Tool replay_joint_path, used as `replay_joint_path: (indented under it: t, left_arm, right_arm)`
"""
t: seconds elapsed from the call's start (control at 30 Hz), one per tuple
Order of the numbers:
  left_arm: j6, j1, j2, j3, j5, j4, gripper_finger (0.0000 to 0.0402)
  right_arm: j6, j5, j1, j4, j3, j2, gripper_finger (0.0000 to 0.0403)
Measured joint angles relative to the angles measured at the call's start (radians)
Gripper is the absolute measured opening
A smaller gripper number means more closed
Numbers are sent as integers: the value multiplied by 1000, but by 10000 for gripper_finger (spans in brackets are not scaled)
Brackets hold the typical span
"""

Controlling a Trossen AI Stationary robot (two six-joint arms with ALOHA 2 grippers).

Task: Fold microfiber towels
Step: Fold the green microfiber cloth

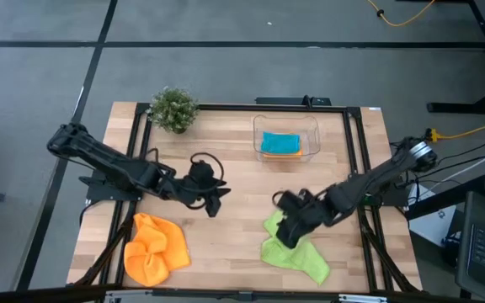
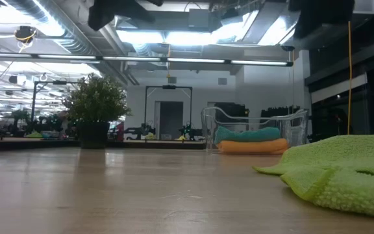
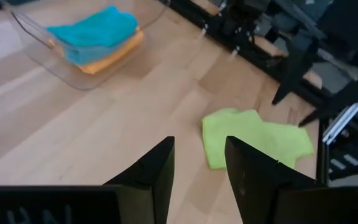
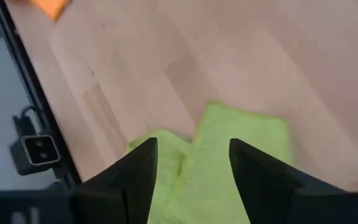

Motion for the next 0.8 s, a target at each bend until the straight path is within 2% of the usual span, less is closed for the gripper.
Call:
replay_joint_path:
  t: [0.2,0.37,0.5,0.63,0.8]
  left_arm:
    - [0,-23,29,0,0,-1,135]
    - [0,-27,27,0,0,-1,135]
    - [29,-29,24,0,29,-2,135]
    - [56,-30,24,0,50,-5,135]
    - [57,-29,24,-1,71,8,135]
  right_arm:
    - [19,-41,-1,147,0,193,202]
    - [150,-47,-41,159,0,317,202]
    - [200,-65,-59,178,-1,366,202]
    - [239,2,-66,172,0,397,202]
    - [280,16,-82,164,2,431,202]
